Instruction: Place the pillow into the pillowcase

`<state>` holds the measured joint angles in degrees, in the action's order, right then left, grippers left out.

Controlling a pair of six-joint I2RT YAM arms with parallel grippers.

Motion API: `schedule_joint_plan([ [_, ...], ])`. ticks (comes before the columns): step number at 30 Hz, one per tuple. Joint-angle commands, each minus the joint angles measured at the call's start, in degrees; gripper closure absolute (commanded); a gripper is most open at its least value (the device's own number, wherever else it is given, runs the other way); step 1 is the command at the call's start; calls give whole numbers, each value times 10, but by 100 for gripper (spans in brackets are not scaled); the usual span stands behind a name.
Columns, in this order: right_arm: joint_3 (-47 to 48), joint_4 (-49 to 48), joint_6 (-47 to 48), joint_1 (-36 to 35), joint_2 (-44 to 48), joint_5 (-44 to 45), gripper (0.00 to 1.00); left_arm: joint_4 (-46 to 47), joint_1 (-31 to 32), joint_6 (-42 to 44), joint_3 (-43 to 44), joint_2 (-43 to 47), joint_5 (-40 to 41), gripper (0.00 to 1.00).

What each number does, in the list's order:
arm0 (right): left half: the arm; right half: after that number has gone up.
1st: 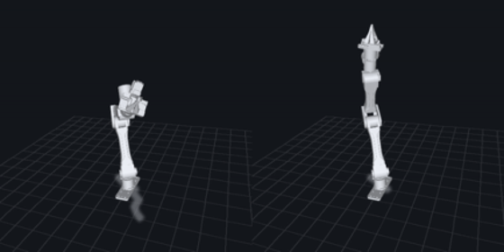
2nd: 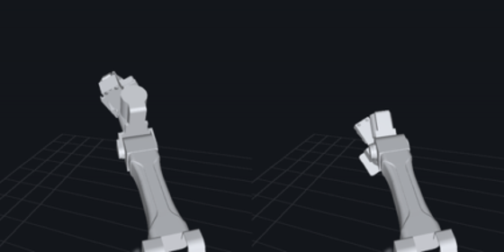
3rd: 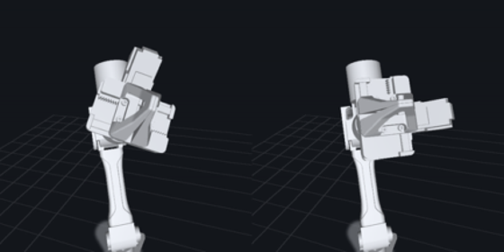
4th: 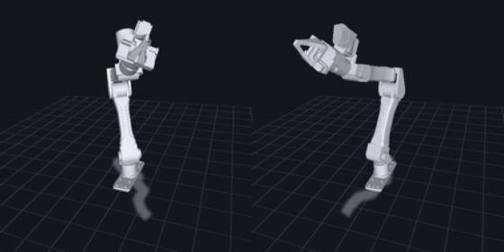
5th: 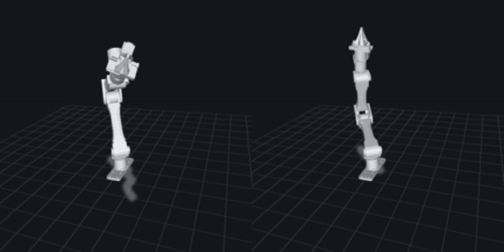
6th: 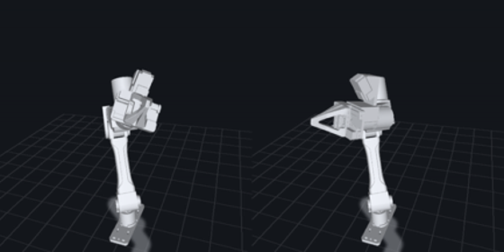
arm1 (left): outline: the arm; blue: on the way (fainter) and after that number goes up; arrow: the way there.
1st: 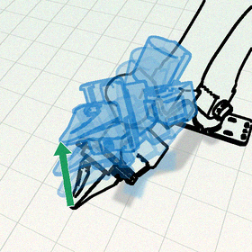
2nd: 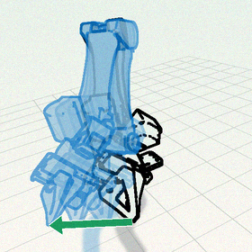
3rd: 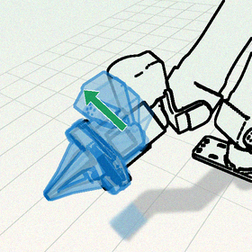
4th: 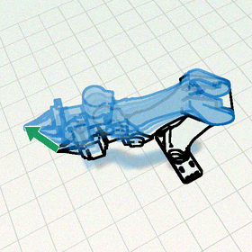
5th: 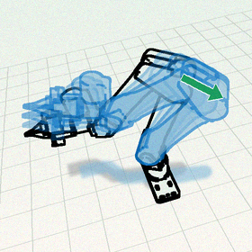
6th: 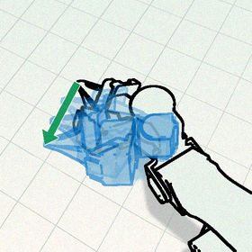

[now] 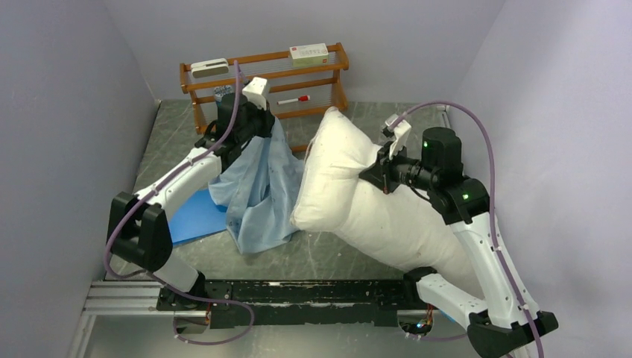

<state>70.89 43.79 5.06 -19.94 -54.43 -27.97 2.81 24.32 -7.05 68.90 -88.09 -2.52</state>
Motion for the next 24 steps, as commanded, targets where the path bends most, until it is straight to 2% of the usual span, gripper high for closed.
schedule_joint_plan([
  [1, -15, -55, -36, -20, 6, -129, 100, -27, -8, -49, 61, -23, -49, 95],
  [4, -26, -88, -68, -91, -5, -107, 100, -27, -8, -56, 71, -25, -48, 95],
  [7, -31, -115, -88, -211, -29, -60, 100, -54, -8, -49, 86, -34, -49, 95],
  [11, -41, -192, -138, -307, -63, -68, 100, -83, -8, -37, 99, -43, -72, 95],
  [15, -57, -238, -159, -340, -94, -32, 100, -124, -7, -18, 108, -35, -95, 95],
  [19, -61, -238, -187, -341, -122, 79, 100, -173, -8, 23, 100, -6, -121, 95],
  [24, -75, -187, -190, -342, -94, 236, 100, -250, -8, 40, 98, 33, -63, 95],
])
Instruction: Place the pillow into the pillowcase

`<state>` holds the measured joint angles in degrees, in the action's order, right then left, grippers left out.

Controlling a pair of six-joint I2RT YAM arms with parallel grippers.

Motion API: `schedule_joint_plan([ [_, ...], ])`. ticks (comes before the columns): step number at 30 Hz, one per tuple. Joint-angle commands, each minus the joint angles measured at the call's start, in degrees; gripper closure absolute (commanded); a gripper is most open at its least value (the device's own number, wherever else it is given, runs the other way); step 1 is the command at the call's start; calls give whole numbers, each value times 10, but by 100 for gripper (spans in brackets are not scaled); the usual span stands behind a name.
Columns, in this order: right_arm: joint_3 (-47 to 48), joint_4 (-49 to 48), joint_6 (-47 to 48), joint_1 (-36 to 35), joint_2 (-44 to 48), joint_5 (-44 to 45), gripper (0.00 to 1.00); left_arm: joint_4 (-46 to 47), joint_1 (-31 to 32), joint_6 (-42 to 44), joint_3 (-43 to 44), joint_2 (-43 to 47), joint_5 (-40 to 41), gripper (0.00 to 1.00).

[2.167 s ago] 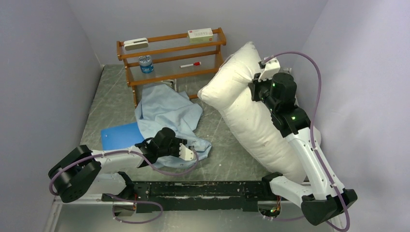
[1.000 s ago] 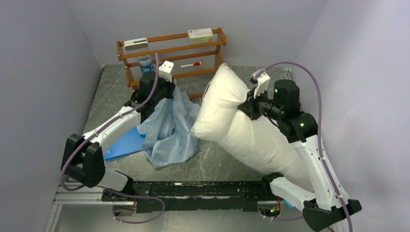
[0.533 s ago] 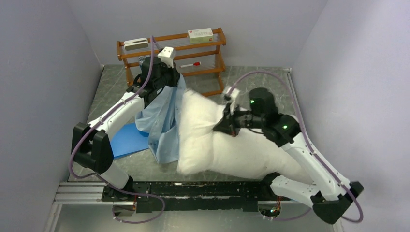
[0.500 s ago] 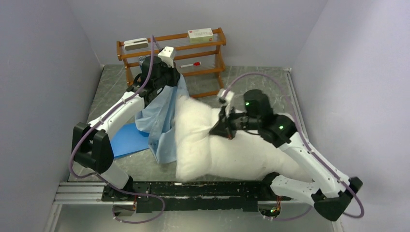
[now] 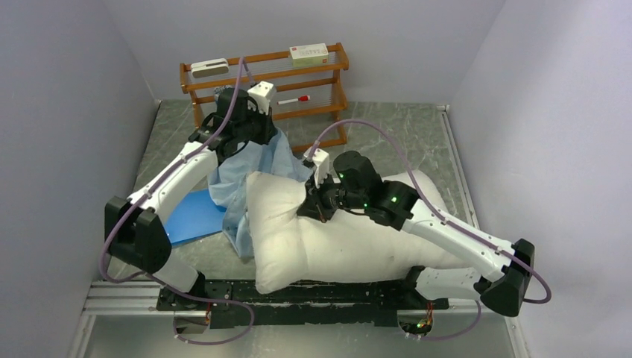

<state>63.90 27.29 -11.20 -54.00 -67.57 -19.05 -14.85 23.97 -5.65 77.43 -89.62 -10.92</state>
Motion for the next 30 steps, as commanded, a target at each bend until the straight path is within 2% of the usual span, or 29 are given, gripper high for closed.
schedule_joint_plan([
  [1, -15, -16, -25, -1, 48, 180, 100, -86, -4, 21, 18, 55, 16, 95],
  [4, -32, 9, -17, -1, 67, 257, 100, -109, -3, 3, 23, 81, -46, 95],
  [7, -21, 35, -23, 0, 69, 269, 100, -104, -2, -30, 5, 111, -114, 95],
  [9, -17, 31, -28, -1, 68, 231, 100, -105, -1, -46, -6, 127, -132, 95],
  [12, -22, -12, -31, -12, 57, 83, 100, -116, 2, -47, -17, 141, -127, 95],
  [13, -27, -33, -44, -22, 55, 59, 100, -124, 2, -43, -17, 142, -121, 95],
  [15, -34, -70, -73, -42, 49, 45, 100, -142, 2, -39, -11, 142, -111, 95],
  [18, -40, -134, -107, -53, 32, 34, 100, -162, 2, -35, -2, 138, -136, 95],
  [21, -54, -184, -136, -56, 14, 65, 100, -180, 2, -32, 1, 136, -165, 95],
  [24, -79, -187, -171, -57, 16, 174, 100, -196, 2, -32, 2, 141, -173, 95],
  [27, -99, -137, -207, -56, 51, 359, 100, -225, 2, -35, 14, 147, -171, 95],
  [30, -94, -59, -206, -55, 86, 479, 100, -272, 2, -34, 41, 138, -174, 95],
])
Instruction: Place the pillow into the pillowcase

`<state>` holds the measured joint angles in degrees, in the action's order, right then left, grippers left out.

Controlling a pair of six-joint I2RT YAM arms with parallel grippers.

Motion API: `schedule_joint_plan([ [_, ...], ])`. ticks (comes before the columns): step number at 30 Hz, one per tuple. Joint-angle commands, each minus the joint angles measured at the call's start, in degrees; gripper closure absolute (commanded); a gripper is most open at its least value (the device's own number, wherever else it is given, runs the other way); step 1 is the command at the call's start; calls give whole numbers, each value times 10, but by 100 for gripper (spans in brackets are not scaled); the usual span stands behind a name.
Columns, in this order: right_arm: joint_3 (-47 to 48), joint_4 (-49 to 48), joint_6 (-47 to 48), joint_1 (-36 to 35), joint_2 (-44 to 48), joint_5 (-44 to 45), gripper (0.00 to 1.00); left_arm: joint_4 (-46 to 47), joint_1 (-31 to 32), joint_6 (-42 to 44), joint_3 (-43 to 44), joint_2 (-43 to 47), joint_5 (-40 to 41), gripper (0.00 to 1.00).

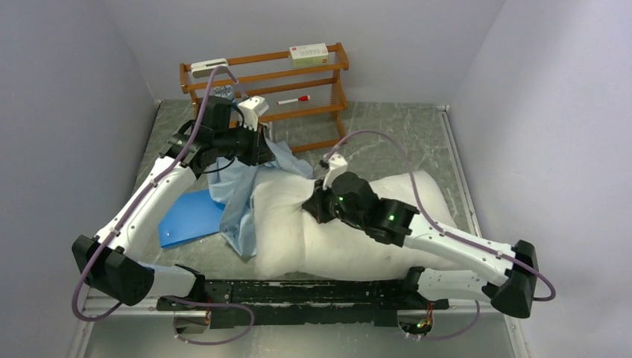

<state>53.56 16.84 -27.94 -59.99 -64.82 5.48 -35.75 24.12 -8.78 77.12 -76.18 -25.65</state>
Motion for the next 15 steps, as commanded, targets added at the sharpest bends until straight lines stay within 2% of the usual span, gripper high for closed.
schedule_joint_plan([
  [1, 17, 78, -37, 5, 64, 260, 100, -68, 1, -8, 43, 2, -37, 95],
  [3, 24, 117, -25, 4, 72, 278, 100, -47, 1, -24, 23, 8, -86, 95],
  [5, 14, 108, 0, 5, 78, 260, 100, -8, 1, -36, -9, 22, -144, 79],
  [6, -3, 80, 11, 4, 82, 234, 100, 5, 1, -38, -22, 30, -138, 68],
  [8, -34, 30, 10, 4, 90, 195, 100, -2, 1, -28, -35, 51, -48, 46],
  [9, -44, 15, 6, 4, 87, 188, 100, -12, 1, -20, -42, 61, 12, 41],
  [12, -51, 14, -15, 4, 72, 198, 100, -24, 1, 0, -89, 99, 178, 36],
  [15, -69, -6, -24, 4, 77, 197, 100, -16, 1, 0, -140, 126, 264, 34],
])
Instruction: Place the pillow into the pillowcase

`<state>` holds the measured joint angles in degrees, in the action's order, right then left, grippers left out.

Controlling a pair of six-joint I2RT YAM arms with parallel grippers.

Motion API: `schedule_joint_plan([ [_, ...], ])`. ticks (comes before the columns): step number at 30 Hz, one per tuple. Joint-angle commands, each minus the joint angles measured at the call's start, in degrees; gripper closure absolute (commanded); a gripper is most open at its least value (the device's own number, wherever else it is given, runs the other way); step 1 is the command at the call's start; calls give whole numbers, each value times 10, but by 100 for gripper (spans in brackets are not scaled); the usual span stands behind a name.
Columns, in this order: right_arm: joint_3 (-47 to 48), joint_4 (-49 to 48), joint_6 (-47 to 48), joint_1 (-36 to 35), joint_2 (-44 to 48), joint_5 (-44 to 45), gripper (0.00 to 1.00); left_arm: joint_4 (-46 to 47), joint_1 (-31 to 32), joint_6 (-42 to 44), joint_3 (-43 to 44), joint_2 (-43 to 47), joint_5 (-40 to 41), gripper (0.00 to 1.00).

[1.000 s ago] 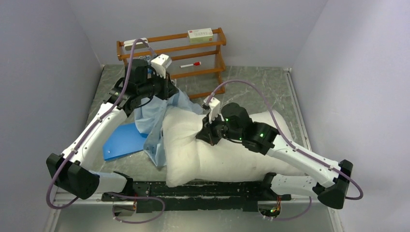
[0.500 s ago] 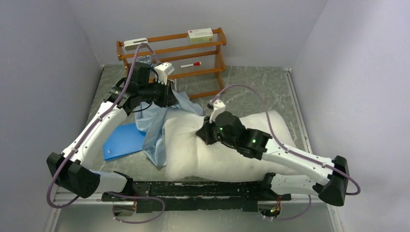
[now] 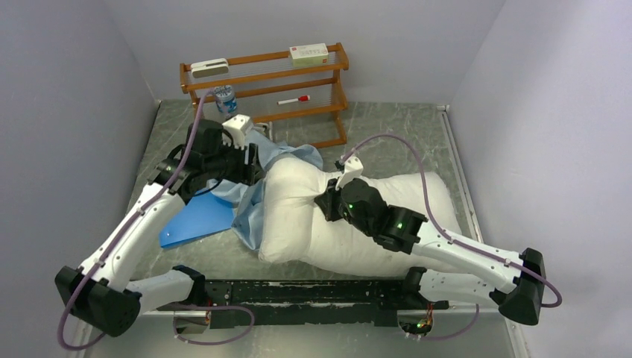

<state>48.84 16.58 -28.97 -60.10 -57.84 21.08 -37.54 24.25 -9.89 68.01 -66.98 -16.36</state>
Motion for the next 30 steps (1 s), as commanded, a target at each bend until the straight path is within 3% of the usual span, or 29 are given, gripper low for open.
schedule_joint_plan([
  [1, -26, -10, -14, 6, 10, 37, 100, 0, -1, 5, -60, 38, 188, 34],
  [6, -24, -12, -5, 6, 8, 31, 100, 34, -1, 6, -114, 21, 218, 34],
  [9, -26, -15, -2, 5, 13, 24, 100, 64, -1, 25, -122, -16, 190, 32],
  [13, -30, -10, 1, 5, 26, 18, 100, 92, -1, 21, -117, -68, 265, 31],
  [16, -44, -29, 10, 6, 36, -4, 100, 147, -1, 38, -128, -87, 258, 31],
  [18, -59, -58, 25, 6, 37, -33, 100, 159, -1, 50, -126, -95, 219, 38],
  [19, -63, -73, 34, 6, 32, -45, 100, 158, -1, 55, -122, -98, 199, 51],
  [20, -63, -78, 46, 6, 25, -57, 100, 154, -1, 56, -119, -97, 190, 72],
  [21, -61, -79, 57, 5, 15, -65, 100, 148, -1, 53, -116, -93, 186, 87],
  [22, -55, -77, 66, 5, 5, -66, 100, 143, -1, 51, -115, -86, 182, 94],
  [27, -23, -73, 99, 11, -45, -72, 100, 96, -1, 38, -107, -15, 196, 95],
  [30, 2, -71, 105, 27, -75, -125, 100, 91, -1, 40, -113, 40, 194, 95],
])
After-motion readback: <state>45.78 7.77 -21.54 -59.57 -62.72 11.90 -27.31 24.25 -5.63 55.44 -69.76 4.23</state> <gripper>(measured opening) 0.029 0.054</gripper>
